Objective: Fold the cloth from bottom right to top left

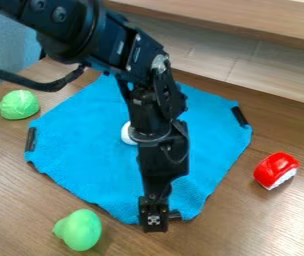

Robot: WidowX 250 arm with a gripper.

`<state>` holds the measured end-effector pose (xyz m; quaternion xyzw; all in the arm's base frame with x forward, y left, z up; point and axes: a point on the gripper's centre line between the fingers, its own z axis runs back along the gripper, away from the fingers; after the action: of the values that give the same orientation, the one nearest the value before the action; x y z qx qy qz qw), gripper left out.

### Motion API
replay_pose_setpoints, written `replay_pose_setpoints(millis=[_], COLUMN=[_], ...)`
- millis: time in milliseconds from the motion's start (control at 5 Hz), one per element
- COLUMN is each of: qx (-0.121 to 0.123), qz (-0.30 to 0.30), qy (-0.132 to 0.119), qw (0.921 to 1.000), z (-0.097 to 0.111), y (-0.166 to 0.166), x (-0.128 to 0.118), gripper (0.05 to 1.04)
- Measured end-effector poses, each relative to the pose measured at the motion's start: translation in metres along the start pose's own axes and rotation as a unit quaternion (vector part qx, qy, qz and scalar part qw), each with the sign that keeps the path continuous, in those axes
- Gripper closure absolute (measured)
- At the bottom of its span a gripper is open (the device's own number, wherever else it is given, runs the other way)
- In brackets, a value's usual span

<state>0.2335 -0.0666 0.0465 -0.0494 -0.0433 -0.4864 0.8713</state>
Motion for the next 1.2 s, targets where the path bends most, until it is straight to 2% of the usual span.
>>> replay_pose_setpoints(millis=[200, 400, 600, 800, 1000, 1200], qx=[0.025, 0.062, 0.082, 0.093, 0.092, 0.091], qz=[0.001, -0.003, -0.008, -0.013, -0.006, -0.005], qy=[-0.005, -0.021, -0.031, -0.037, -0.037, -0.036], qw=[0.9997, 0.9979, 0.9961, 0.9949, 0.9951, 0.9952], z=[-0.006, -0.008, -0.013, -0.014, -0.018, -0.02], y=[0.0, 0.002, 0.003, 0.006, 0.007, 0.008], x=[-0.005, -0.007, -0.008, -0.005, -0.004, -0.003], gripper=[0.085, 0.085, 0.134, 0.415, 0.72, 0.925])
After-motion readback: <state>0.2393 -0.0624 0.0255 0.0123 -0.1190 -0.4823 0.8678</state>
